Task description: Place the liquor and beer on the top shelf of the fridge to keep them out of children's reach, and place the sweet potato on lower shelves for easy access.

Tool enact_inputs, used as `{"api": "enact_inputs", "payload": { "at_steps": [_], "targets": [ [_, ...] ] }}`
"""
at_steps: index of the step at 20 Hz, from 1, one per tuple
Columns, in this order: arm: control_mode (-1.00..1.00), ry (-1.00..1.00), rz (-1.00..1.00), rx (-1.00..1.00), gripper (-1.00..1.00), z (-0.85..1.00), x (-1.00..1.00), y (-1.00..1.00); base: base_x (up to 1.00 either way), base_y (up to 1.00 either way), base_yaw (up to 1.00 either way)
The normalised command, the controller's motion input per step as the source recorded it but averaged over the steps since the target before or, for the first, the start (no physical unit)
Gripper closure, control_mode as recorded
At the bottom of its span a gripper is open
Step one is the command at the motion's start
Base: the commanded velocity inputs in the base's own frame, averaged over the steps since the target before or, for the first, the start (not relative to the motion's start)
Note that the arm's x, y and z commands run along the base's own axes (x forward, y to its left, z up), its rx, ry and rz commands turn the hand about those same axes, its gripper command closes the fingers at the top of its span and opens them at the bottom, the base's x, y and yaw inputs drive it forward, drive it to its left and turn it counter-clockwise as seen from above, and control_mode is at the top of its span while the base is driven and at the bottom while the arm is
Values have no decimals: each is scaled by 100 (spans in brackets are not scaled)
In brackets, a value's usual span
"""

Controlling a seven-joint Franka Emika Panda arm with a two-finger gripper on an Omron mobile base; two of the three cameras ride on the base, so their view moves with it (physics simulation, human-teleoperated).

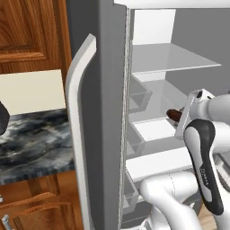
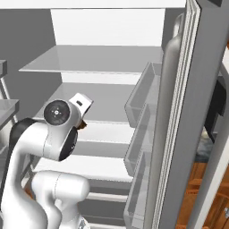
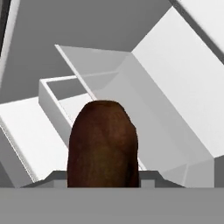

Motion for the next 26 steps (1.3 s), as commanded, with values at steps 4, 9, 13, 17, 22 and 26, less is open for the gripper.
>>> {"api": "enact_inputs", "payload": {
  "at_steps": [4, 9, 13, 17, 22, 26],
  "targets": [
    [-100, 0, 1, -3, 100, -37, 58, 0, 0, 0, 0],
    [-100, 0, 4, 0, 100, -29, 56, 0, 0, 0, 0],
    [-100, 0, 8, -2, 100, -19, 53, 0, 0, 0, 0],
    [-100, 4, 7, -4, 100, -6, 51, 0, 0, 0, 0],
    [-100, 2, 4, -2, 100, -11, 42, 0, 0, 0, 0],
    [-100, 0, 2, -1, 100, -17, 42, 0, 0, 0, 0]
  ]
}}
